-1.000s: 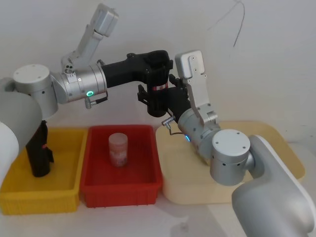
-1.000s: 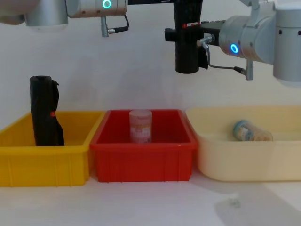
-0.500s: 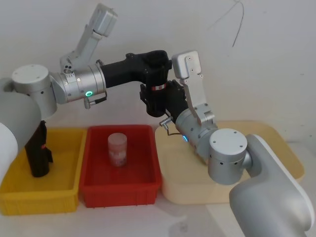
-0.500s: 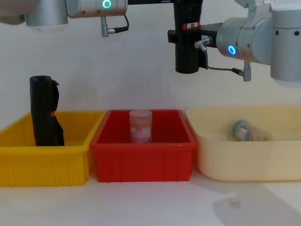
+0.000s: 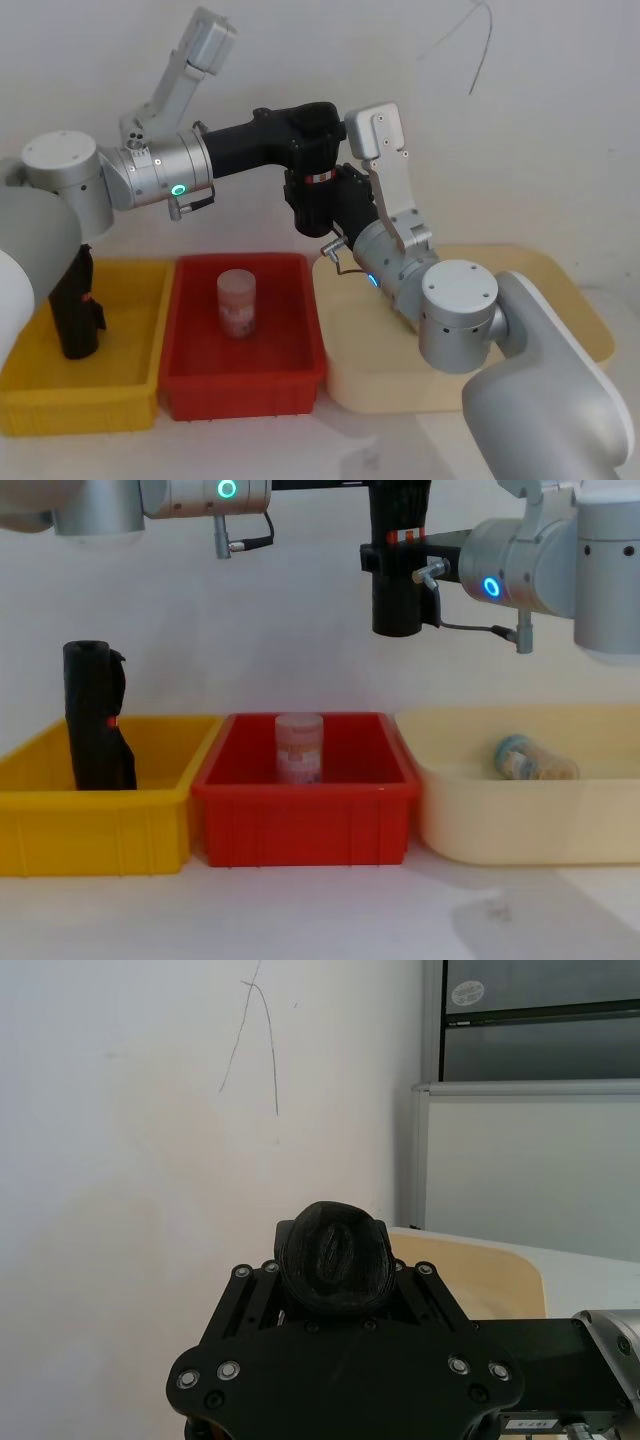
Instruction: Pick up the garbage bag with the one hand and transfer it to the other hand.
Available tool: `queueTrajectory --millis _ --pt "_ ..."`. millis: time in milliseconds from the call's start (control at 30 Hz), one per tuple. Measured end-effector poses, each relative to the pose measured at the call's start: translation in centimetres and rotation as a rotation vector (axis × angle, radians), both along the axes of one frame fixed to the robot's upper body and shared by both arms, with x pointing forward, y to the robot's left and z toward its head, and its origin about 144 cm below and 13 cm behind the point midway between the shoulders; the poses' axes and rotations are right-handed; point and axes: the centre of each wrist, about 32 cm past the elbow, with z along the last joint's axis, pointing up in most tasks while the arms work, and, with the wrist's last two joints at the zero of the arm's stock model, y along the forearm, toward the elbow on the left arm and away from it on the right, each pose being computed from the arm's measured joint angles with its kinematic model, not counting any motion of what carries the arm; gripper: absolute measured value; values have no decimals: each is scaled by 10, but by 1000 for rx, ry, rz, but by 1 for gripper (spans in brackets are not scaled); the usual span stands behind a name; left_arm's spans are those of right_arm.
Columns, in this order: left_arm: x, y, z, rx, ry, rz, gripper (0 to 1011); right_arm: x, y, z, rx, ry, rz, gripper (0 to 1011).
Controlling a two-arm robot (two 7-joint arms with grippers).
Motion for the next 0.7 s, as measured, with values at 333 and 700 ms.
queueTrajectory --millis 333,700 --pt "0 0 0 0 0 0 382 0 0 0 0 1 1 535" --pt "0 0 0 -1 0 0 594 0 0 0 -1 4 0 531"
